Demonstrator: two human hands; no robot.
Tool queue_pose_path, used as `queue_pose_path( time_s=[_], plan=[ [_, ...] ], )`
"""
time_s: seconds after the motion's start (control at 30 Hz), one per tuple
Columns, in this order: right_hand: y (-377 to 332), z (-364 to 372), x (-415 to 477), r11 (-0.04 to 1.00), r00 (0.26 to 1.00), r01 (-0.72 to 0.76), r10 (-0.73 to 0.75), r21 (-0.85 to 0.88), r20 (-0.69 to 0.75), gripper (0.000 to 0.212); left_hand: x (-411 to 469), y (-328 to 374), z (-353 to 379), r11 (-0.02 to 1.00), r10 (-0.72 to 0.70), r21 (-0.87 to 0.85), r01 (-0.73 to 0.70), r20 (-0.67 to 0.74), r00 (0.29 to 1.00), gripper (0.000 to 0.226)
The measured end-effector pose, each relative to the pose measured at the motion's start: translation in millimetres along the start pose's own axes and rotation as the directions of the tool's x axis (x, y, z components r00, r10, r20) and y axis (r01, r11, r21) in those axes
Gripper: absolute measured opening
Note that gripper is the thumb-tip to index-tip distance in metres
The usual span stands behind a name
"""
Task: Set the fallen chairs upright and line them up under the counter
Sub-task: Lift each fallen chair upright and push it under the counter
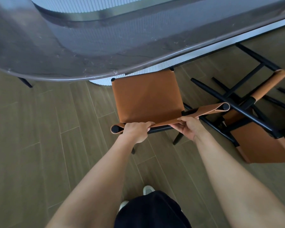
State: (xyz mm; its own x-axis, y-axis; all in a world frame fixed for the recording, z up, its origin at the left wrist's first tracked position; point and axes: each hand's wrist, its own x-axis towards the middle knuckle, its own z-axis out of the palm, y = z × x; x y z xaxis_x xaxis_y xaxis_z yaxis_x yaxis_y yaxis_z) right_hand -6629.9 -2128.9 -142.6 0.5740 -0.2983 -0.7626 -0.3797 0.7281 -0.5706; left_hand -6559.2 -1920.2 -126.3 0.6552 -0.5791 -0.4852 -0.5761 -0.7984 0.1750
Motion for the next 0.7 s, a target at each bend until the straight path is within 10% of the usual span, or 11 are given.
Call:
queue_pose_path(
  time_s=[0.7],
  plan=[
    [-20.8,23.6,25.8,0.998,0.998,-0.010,0.014,0.060,-0.056,0.026,24.1,-10.7,-22.4,0.999,-0.031,-0.039,0.029,-0.057,0.998,0.042]
  ],
)
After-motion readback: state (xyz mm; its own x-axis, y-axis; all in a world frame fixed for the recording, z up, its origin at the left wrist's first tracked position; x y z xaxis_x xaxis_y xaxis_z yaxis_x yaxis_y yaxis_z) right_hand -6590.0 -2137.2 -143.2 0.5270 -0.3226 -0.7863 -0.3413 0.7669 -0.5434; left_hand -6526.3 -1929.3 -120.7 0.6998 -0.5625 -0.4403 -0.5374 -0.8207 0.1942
